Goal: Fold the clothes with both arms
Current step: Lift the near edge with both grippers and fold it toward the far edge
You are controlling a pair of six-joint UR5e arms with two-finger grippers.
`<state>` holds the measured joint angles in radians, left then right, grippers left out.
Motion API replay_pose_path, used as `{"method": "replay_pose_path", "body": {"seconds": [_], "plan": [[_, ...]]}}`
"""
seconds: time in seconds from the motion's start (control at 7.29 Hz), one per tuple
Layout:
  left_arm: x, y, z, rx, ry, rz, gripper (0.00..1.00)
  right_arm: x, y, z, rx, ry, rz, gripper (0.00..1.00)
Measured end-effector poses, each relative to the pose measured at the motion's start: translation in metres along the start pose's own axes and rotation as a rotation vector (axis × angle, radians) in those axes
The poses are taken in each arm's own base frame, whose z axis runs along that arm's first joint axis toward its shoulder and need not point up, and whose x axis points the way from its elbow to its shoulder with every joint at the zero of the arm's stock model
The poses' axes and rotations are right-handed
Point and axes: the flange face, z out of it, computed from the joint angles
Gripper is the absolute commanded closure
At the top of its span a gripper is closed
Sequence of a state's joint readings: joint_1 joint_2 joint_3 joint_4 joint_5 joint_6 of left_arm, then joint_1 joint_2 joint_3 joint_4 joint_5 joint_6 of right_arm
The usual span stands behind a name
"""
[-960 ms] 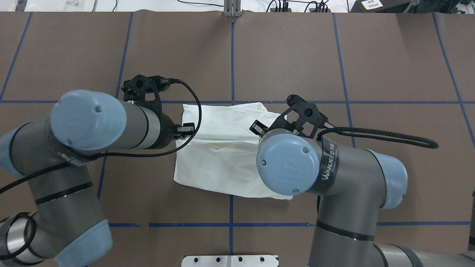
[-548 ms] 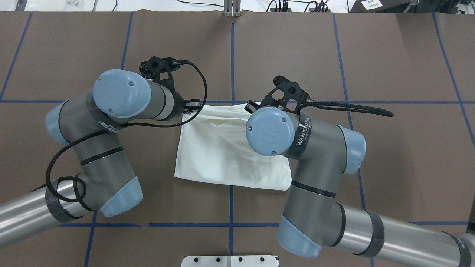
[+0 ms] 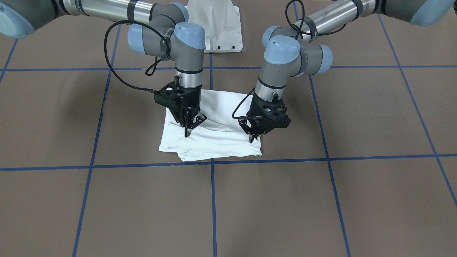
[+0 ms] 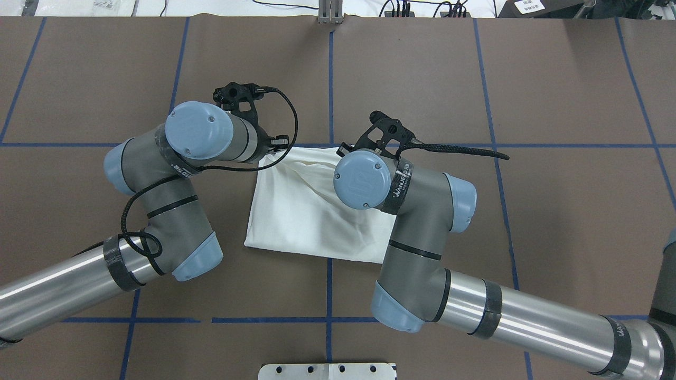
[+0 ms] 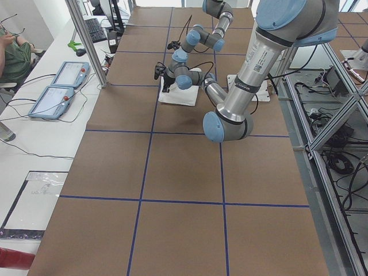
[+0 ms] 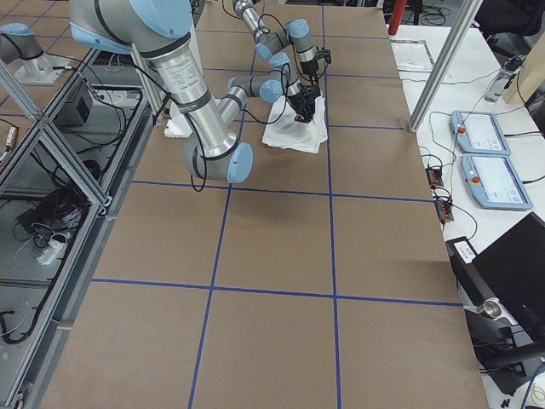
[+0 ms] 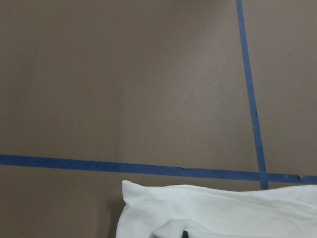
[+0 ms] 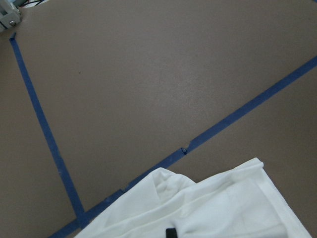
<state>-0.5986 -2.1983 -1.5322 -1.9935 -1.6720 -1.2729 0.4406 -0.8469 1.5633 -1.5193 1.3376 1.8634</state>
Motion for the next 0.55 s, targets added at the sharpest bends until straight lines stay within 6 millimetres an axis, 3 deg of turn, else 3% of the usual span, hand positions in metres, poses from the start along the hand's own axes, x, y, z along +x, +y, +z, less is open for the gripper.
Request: {"method": "replay_pose_path", "body": {"seconds": [0.27, 0.55], "plan": [[-0.002, -0.007, -0.001, 0.011, 0.010, 0.072, 0.00, -0.005, -0.006, 0.000, 0.004, -0.005, -0.020, 0.00], [-0.021, -0.036, -0.019, 0.020, 0.025, 0.193, 0.00, -0.019, -0.009, -0.011, -0.011, -0.020, -0.036, 0.00]]}}
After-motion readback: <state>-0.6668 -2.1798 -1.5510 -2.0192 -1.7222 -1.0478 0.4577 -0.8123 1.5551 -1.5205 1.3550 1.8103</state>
